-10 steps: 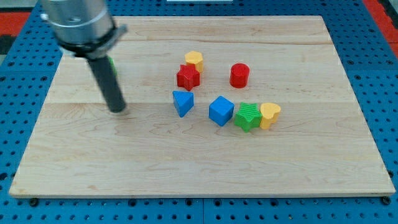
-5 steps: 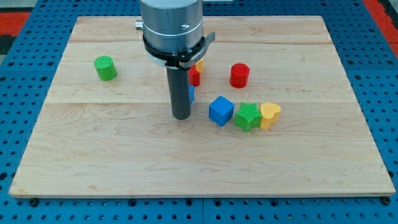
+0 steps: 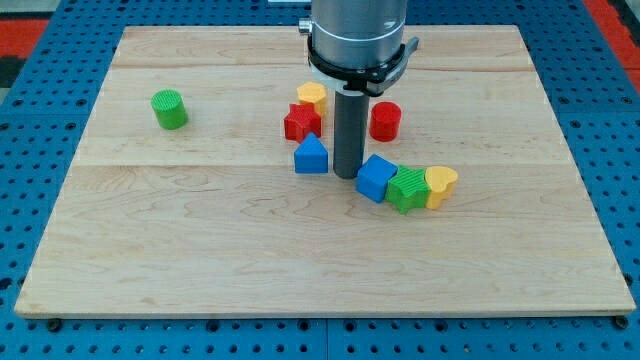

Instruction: Place the blue triangle to the left of the red star

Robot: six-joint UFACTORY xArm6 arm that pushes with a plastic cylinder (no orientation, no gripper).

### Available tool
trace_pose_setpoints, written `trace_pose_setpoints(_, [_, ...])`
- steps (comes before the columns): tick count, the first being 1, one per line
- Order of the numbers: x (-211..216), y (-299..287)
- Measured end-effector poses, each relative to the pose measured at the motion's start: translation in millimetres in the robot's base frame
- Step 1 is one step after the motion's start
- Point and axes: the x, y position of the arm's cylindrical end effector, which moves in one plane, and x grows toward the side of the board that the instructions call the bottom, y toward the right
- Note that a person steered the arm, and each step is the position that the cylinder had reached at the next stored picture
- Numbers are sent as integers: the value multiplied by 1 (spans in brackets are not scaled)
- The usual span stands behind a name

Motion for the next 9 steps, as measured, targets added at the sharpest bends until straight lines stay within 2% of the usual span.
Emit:
trace_pose_setpoints(1, [-8,-1])
trace_pose_setpoints(2, [-8,-27])
trace_pose_setpoints(4, [-8,-109])
trace_pose_setpoints(5, [-4,-120])
trace_pose_setpoints(8, [-43,-121])
trace_pose_setpoints(9, [-26,-154])
